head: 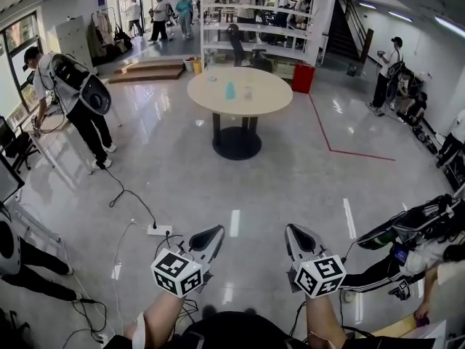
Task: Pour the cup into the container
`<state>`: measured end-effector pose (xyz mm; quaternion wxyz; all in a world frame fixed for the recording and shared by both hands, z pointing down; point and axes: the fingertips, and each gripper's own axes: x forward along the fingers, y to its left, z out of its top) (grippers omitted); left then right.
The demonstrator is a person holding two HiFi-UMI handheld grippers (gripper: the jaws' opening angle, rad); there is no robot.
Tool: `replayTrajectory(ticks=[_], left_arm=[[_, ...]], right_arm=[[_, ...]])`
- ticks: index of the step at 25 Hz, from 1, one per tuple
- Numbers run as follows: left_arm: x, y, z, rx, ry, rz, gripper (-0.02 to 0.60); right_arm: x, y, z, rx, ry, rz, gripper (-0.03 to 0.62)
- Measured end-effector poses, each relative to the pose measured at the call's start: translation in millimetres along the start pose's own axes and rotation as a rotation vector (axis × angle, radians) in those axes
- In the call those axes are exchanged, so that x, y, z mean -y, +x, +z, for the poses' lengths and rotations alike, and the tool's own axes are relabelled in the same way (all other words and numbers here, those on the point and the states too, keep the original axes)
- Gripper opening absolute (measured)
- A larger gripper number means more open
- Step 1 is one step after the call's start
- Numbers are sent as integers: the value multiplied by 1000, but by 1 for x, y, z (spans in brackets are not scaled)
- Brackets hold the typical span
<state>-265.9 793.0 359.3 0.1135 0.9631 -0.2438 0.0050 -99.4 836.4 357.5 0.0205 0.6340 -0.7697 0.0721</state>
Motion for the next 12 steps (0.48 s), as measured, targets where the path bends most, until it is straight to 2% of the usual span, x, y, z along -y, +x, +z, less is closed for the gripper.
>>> replayTrajectory(ticks=[6, 12], left_arm=[[1, -6, 12, 3, -9, 3, 2], [1, -3, 11, 8, -1, -5, 0]], right_arm=[[-9, -1, 15, 9, -14, 10, 5], [-8, 2, 11, 2, -24, 12, 5]])
